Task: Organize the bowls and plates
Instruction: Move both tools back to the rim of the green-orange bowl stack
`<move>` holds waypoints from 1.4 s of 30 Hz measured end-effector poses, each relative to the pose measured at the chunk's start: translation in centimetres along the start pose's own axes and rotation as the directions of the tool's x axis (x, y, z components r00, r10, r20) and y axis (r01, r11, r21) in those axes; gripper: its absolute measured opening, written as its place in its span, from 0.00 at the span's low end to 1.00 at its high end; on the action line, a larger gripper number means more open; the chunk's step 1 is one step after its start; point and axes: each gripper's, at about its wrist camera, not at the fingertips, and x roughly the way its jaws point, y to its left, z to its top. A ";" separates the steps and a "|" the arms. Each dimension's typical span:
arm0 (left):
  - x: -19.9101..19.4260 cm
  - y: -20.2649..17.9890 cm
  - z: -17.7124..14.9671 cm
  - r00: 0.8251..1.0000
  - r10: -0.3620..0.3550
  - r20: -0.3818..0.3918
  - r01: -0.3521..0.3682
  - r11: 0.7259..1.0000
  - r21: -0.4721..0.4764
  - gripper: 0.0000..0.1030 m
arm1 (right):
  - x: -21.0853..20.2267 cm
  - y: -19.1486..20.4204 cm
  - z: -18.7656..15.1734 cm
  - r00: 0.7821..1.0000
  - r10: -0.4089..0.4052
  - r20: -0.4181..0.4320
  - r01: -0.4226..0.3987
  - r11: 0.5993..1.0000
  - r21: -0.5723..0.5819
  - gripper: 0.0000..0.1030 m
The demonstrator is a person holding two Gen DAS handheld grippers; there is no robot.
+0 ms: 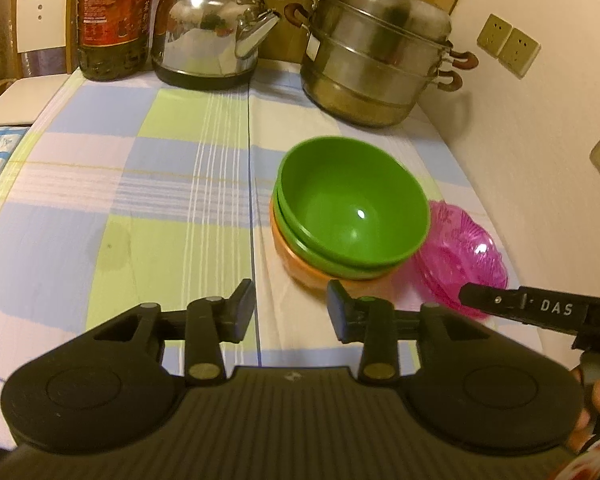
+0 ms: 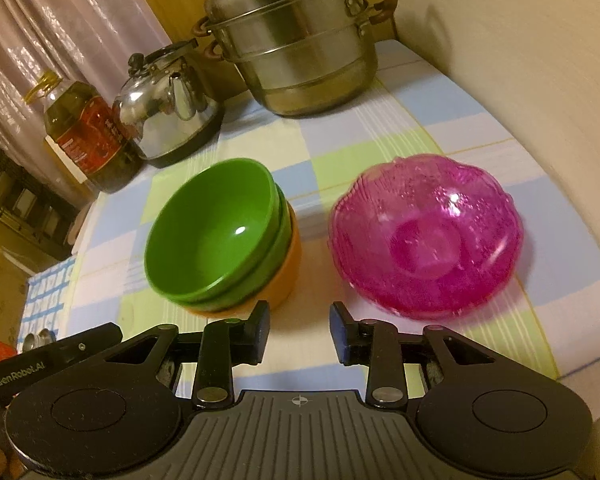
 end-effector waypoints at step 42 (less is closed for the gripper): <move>0.5 -1.3 0.3 0.999 -0.043 0.017 0.043 0.999 0.006 0.55 | -2.6 -2.4 -1.0 0.997 -0.079 0.023 0.076 0.992 0.103 0.51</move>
